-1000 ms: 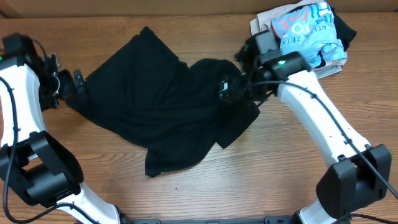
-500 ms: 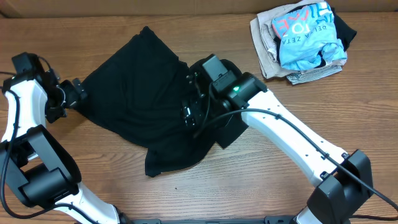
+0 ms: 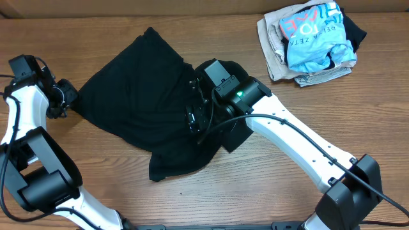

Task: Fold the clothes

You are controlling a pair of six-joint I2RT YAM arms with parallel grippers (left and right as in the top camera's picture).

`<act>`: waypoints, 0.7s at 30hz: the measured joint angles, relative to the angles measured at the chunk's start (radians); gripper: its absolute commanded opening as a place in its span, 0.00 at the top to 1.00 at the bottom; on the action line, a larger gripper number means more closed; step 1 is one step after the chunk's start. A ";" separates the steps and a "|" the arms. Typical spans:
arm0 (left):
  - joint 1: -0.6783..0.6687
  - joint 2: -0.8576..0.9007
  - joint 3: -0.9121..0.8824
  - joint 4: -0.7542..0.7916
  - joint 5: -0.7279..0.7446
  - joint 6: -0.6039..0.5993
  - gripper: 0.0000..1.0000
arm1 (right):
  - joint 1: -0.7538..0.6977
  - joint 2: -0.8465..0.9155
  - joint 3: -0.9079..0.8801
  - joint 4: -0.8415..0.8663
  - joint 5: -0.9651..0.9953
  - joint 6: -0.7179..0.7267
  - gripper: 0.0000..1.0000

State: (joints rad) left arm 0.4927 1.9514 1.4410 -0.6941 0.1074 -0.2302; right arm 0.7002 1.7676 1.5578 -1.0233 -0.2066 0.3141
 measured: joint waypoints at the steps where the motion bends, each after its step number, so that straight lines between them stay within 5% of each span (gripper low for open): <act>1: 0.000 0.012 0.000 0.013 -0.001 0.001 0.51 | 0.000 0.000 0.000 0.000 0.001 0.000 0.17; 3: 0.000 0.035 0.000 0.037 0.000 0.006 0.74 | 0.000 0.000 0.000 -0.002 0.001 0.000 0.17; 4: 0.000 0.052 -0.001 0.052 0.000 0.019 0.95 | 0.000 0.000 0.000 -0.003 0.001 0.000 0.17; 15: -0.029 0.154 0.000 0.089 -0.008 0.110 0.96 | 0.000 0.000 0.000 0.001 0.002 0.000 0.17; 21: -0.032 0.154 0.016 -0.016 -0.084 0.027 0.96 | 0.000 0.000 0.000 0.002 0.002 0.000 0.16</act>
State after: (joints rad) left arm 0.4610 2.1059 1.4574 -0.7105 0.0235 -0.2031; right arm 0.6998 1.7676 1.5578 -1.0214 -0.2043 0.3141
